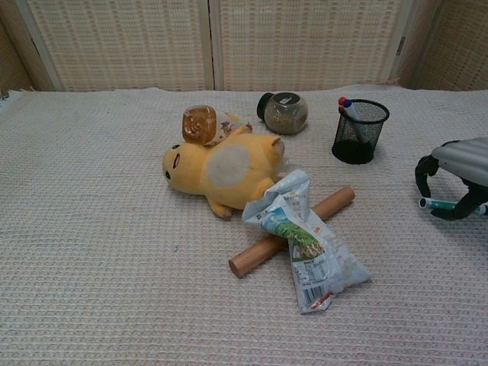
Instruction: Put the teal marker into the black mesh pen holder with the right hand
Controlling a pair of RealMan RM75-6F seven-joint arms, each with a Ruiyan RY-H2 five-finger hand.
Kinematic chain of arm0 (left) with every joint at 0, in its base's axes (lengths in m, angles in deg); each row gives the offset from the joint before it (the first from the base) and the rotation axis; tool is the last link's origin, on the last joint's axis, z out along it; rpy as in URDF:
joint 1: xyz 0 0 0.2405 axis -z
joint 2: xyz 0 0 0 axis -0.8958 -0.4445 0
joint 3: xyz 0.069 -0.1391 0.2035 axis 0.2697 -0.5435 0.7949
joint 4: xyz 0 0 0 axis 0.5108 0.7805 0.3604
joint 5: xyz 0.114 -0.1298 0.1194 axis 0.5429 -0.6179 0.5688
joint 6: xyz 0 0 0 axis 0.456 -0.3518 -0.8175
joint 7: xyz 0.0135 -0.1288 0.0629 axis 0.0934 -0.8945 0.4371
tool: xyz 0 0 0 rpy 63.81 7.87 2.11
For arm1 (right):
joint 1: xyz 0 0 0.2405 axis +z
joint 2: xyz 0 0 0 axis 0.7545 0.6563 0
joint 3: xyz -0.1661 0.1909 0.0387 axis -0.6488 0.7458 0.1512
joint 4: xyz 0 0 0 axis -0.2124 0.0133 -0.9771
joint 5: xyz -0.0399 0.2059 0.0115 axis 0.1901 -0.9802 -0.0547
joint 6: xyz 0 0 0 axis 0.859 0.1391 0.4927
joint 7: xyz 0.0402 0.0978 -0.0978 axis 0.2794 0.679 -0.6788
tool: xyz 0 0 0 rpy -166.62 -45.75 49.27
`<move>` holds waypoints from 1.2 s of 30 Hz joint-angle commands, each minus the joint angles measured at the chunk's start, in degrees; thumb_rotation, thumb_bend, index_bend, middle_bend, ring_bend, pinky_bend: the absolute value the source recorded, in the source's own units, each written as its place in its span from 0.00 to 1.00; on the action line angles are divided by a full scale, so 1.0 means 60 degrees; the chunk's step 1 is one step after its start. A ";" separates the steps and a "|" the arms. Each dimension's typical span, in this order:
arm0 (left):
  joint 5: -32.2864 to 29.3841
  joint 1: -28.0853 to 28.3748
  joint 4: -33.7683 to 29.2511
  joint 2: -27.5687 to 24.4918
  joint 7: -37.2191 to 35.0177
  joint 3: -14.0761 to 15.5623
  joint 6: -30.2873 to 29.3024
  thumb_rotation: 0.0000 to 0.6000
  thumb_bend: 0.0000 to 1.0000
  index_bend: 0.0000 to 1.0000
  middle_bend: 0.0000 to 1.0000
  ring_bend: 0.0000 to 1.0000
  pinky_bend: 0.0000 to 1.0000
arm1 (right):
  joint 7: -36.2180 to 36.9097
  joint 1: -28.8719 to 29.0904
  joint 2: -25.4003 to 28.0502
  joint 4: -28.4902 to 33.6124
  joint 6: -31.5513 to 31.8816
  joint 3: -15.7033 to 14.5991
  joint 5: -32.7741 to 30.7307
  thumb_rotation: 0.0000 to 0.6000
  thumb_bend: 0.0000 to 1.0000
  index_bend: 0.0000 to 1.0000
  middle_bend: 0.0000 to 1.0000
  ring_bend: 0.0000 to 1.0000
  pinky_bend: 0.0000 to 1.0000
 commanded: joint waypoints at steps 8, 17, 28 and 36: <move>0.0122 -0.0005 -0.0090 -0.0018 0.0021 0.0041 -0.0053 1.00 0.59 0.22 0.10 0.04 0.18 | 0.1063 -0.0116 0.1335 0.2486 0.1530 0.0471 0.1226 1.00 0.29 0.63 0.31 0.30 0.15; 0.0219 -0.0048 -0.0195 -0.0087 0.0016 0.0060 -0.0175 1.00 0.59 0.22 0.10 0.04 0.18 | 0.3836 0.0648 0.2139 0.3682 0.1162 0.2114 0.0704 1.00 0.30 0.63 0.31 0.32 0.18; 0.0008 -0.0021 -0.0120 -0.0061 0.0024 0.0022 -0.0030 1.00 0.59 0.22 0.10 0.04 0.18 | 0.4974 0.1642 0.2509 0.2377 -0.0161 0.3039 -0.0540 1.00 0.33 0.64 0.31 0.32 0.18; -0.0154 -0.0017 -0.0027 -0.0031 -0.0011 -0.0040 0.0013 1.00 0.59 0.22 0.10 0.04 0.18 | 0.5313 0.2233 0.1811 0.0686 -0.0980 0.2796 -0.0733 1.00 0.33 0.64 0.31 0.32 0.18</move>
